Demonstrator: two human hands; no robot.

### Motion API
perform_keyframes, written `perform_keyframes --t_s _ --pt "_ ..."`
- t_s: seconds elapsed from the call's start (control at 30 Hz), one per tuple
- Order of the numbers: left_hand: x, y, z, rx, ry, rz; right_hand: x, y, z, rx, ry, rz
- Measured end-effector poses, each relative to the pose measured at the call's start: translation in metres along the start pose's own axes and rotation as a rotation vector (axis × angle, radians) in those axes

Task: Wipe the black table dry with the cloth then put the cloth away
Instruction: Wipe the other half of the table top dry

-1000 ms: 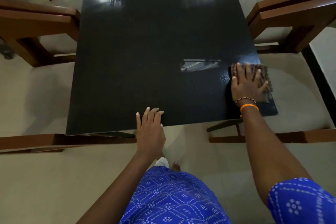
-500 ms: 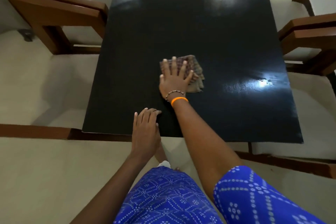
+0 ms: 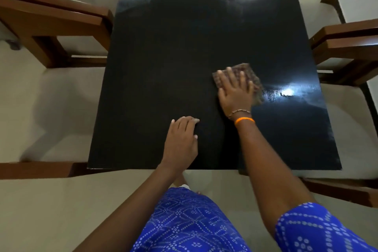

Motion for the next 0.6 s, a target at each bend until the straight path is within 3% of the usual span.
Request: perform_keyframes --t_s 0.2,0.37,0.47,0.6 --pt "0.008 0.008 0.006 -0.050 0.090 -0.002 -0.034 -0.012 0.150 0.462 0.015 0.029" --pt "0.007 0.009 0.010 -0.068 0.118 0.019 -0.045 -0.001 0.169 0.651 0.100 -0.025" --pt "0.011 0.010 0.016 -0.068 0.138 0.026 -0.038 0.005 0.138 0.621 0.111 -0.042" --pt "0.025 0.011 0.035 -0.026 0.201 0.020 -0.021 0.008 0.066 0.328 0.047 -0.051"
Point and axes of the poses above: each hand's wrist, its own y-axis towards the middle knuckle, its own x-axis out of the palm, z = x × y, the point moved 2 cm from there along y, towards the middle knuckle, and after that the axes turned 1 degree about -z, right-handed, at the moved point
